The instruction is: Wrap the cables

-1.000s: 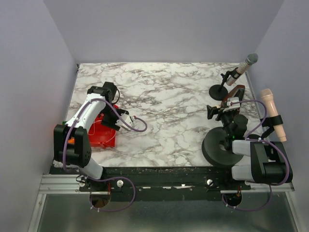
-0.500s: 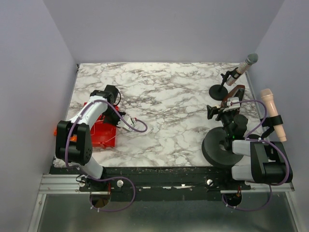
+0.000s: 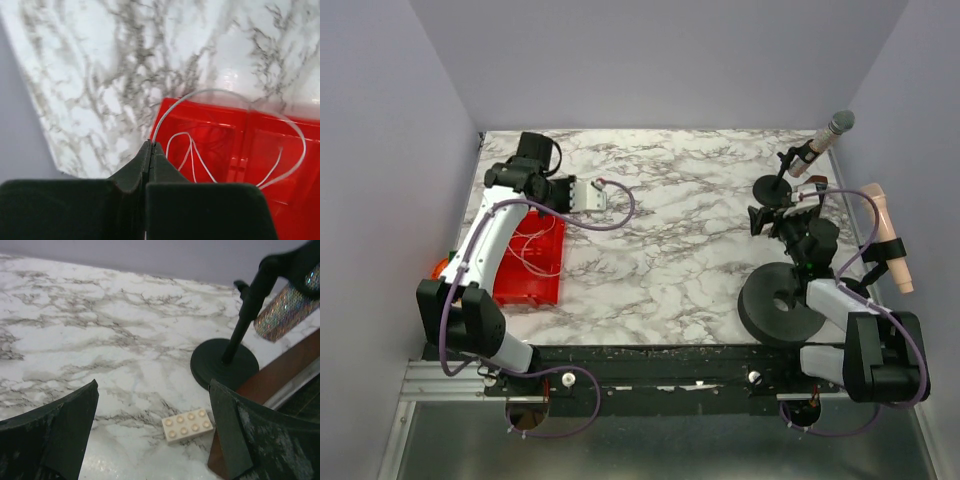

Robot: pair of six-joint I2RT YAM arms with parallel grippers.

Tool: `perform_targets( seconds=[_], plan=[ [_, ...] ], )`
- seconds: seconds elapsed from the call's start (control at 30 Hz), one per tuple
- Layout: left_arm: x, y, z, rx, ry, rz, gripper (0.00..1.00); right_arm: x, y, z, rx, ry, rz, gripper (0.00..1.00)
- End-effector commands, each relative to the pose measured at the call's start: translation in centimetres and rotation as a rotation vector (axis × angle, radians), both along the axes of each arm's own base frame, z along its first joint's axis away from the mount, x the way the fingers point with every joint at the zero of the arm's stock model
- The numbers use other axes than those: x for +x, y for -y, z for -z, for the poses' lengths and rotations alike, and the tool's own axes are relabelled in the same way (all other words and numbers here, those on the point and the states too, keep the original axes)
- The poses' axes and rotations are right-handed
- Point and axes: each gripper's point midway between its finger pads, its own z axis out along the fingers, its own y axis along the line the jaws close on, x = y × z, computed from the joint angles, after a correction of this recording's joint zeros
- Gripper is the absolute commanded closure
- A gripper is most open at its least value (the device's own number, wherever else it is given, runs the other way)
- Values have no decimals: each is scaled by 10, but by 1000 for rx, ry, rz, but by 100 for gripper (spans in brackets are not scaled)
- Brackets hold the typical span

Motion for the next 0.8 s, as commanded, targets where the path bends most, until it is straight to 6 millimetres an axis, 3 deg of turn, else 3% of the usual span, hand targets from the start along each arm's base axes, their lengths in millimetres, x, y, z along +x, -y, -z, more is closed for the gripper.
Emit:
perform_targets(
  seconds=[0.0,0.1,0.3,0.4,0.57,0.67,0.77],
  plan=[
    [-11,18,-87,-221,77,-169,100,3,-18,-29,53,-70,-98,1],
    [-19,13,-135,-277,152,-237,100,-3,-47,-50,127,-57,-240,1],
    [-26,2,-262,-456,424,-389,100,-28,-142,-93,28,-45,-547,1],
    [-39,1,-341,-626,579,-441,100,-47,-179,-139,43,36,-685,1],
    [-77,-14,-471,-921,884,-494,100,-83,-215,-229,95,220,-825,1],
    [-101,-12,-511,-1052,959,-453,100,-101,-222,-269,130,289,-870,1],
    [-113,0,-523,-1150,924,-400,100,-118,-225,-295,174,332,-905,1]
  ],
)
